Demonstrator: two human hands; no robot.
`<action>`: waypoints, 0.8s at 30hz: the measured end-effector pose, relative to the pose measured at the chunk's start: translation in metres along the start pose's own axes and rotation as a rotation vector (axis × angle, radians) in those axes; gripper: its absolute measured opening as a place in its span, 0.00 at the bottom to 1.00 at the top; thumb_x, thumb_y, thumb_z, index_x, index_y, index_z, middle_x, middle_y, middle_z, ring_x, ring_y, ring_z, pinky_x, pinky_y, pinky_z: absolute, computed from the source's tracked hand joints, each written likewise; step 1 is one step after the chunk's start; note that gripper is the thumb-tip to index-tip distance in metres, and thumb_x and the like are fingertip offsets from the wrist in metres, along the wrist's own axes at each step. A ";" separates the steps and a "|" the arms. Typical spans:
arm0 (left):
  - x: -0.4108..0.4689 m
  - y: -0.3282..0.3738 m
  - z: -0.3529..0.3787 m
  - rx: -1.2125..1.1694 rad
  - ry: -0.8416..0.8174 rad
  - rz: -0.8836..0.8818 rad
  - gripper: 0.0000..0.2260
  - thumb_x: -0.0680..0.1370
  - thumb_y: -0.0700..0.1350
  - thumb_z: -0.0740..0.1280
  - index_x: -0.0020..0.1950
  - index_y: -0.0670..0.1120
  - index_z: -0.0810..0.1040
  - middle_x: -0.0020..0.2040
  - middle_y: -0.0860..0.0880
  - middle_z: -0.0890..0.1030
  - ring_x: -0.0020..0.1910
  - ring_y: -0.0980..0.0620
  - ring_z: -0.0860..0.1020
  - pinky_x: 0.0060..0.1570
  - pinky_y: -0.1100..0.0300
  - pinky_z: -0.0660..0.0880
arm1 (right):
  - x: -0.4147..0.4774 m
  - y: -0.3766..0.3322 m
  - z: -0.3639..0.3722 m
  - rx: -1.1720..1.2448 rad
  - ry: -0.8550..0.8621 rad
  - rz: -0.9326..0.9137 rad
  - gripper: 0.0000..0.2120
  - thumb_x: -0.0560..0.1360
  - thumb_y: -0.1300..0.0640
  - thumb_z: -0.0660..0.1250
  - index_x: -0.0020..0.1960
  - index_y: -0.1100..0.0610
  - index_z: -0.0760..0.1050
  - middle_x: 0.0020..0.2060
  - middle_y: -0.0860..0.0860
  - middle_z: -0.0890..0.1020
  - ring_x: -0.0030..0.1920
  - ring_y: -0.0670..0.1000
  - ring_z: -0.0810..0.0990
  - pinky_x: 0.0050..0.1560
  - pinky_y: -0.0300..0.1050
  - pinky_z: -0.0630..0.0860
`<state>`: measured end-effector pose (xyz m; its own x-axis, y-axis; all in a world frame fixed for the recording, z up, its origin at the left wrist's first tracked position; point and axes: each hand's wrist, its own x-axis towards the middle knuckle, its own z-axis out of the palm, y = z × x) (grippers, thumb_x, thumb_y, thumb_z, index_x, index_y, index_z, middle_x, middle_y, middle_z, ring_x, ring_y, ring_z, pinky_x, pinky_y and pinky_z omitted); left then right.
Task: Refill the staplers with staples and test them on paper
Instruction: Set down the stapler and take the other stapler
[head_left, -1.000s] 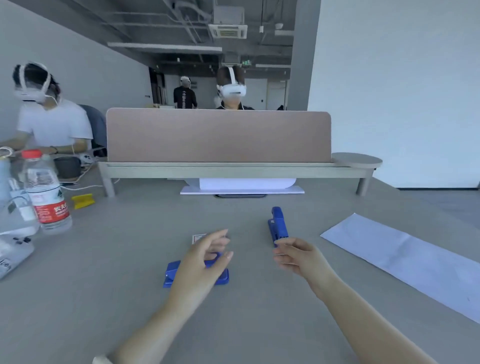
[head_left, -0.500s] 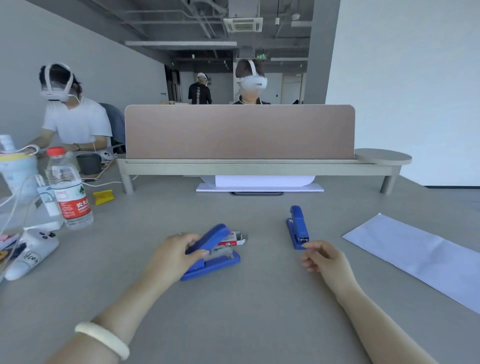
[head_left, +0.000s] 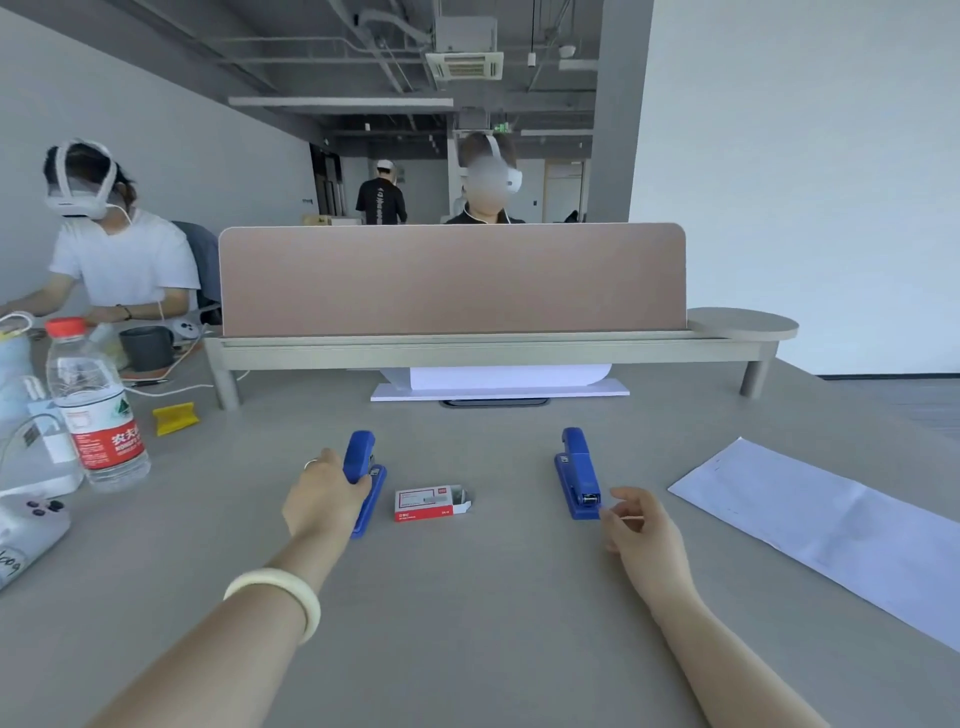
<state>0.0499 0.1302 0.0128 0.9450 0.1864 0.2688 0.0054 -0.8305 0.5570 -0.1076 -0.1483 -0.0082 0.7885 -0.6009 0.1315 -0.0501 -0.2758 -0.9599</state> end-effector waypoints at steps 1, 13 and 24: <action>0.001 0.002 0.002 0.011 -0.008 -0.011 0.12 0.73 0.49 0.66 0.49 0.41 0.72 0.47 0.41 0.77 0.40 0.41 0.75 0.36 0.56 0.68 | 0.001 0.001 0.000 0.000 0.000 0.007 0.09 0.75 0.60 0.63 0.54 0.52 0.73 0.40 0.47 0.77 0.41 0.56 0.79 0.36 0.42 0.71; -0.047 0.112 0.020 -0.002 -0.120 0.337 0.30 0.71 0.59 0.68 0.67 0.44 0.67 0.63 0.44 0.72 0.62 0.41 0.69 0.60 0.52 0.68 | 0.018 0.003 -0.009 0.032 0.042 0.068 0.12 0.75 0.62 0.60 0.56 0.53 0.73 0.40 0.49 0.77 0.41 0.55 0.78 0.34 0.40 0.71; -0.087 0.204 0.100 -0.047 -0.353 0.330 0.21 0.73 0.58 0.64 0.54 0.42 0.69 0.48 0.46 0.75 0.50 0.43 0.77 0.41 0.57 0.68 | 0.032 0.016 -0.031 0.001 0.164 0.089 0.12 0.74 0.64 0.57 0.53 0.52 0.72 0.40 0.48 0.77 0.37 0.45 0.74 0.33 0.37 0.68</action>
<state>0.0016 -0.1078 0.0251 0.9470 -0.2796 0.1584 -0.3206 -0.7889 0.5242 -0.1023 -0.1946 -0.0119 0.6706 -0.7370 0.0846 -0.1144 -0.2154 -0.9698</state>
